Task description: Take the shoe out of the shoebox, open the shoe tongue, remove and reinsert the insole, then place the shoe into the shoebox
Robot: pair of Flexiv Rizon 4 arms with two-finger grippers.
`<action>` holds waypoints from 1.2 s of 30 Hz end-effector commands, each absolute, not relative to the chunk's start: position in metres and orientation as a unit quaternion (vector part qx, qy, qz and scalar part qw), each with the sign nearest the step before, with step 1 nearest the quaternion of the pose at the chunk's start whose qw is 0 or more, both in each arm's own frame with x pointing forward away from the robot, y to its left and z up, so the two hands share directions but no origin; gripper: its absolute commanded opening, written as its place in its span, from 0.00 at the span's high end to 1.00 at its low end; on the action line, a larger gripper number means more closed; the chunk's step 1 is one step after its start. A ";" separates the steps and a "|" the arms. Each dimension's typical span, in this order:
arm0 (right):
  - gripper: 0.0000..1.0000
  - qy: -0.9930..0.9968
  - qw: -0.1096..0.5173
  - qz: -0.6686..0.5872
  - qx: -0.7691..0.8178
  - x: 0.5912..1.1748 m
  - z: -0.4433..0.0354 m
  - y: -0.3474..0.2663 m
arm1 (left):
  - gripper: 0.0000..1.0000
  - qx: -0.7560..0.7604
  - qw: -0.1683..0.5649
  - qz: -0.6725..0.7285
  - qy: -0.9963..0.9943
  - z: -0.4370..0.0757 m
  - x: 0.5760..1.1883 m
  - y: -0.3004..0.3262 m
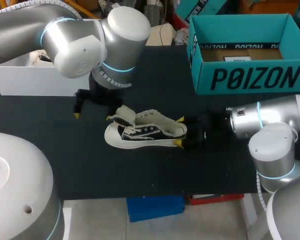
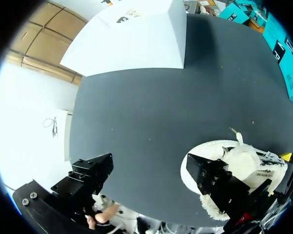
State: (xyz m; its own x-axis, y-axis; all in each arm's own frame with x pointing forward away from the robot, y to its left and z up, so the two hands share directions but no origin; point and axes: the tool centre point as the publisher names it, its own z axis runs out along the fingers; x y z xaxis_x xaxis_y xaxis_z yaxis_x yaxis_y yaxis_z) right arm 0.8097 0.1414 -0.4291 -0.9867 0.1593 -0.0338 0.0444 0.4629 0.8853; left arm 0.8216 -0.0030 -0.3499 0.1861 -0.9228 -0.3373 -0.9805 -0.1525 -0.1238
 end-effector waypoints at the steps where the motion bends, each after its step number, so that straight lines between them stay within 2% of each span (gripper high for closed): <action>1: 1.00 0.854 0.056 0.514 0.060 0.808 -0.434 0.142 | 0.00 -0.750 0.162 0.092 0.635 -0.350 0.824 -0.005; 7: 1.00 0.854 0.056 0.514 0.060 0.808 -0.434 0.142 | 0.00 -0.694 0.143 0.041 0.704 -0.319 0.825 -0.002; 12: 1.00 0.854 0.056 0.514 0.060 0.808 -0.434 0.142 | 0.00 -0.513 0.077 -0.030 0.855 -0.281 0.820 -0.013; 13: 1.00 0.854 0.056 0.514 0.060 0.808 -0.434 0.142 | 0.15 -0.454 0.068 -0.045 0.887 -0.276 0.817 -0.016; 14: 1.00 0.854 0.056 0.514 0.060 0.808 -0.434 0.142 | 0.42 -0.396 0.056 -0.051 0.915 -0.273 0.815 -0.021; 15: 1.00 0.854 0.056 0.514 0.060 0.808 -0.434 0.142 | 0.63 -0.347 0.044 -0.061 0.935 -0.270 0.815 -0.026; 16: 1.00 0.854 0.056 0.514 0.060 0.808 -0.434 0.142 | 0.96 -0.303 0.020 -0.074 0.950 -0.267 0.816 -0.030; 17: 1.00 0.854 0.056 0.514 0.060 0.808 -0.434 0.142 | 1.00 -0.283 0.005 -0.077 0.956 -0.266 0.819 -0.038; 21: 1.00 0.854 0.056 0.514 0.060 0.808 -0.434 0.142 | 1.00 -0.214 -0.028 -0.082 0.973 -0.269 0.828 -0.073; 25: 1.00 0.854 0.056 0.514 0.060 0.808 -0.434 0.142 | 1.00 -0.207 -0.017 -0.067 0.976 -0.273 0.826 -0.110; 26: 1.00 0.854 0.056 0.514 0.060 0.808 -0.434 0.142 | 1.00 -0.256 0.022 -0.035 0.966 -0.277 0.827 -0.124; 36: 1.00 0.854 0.056 0.514 0.060 0.808 -0.434 0.142 | 1.00 -0.256 0.022 -0.035 0.966 -0.277 0.827 -0.124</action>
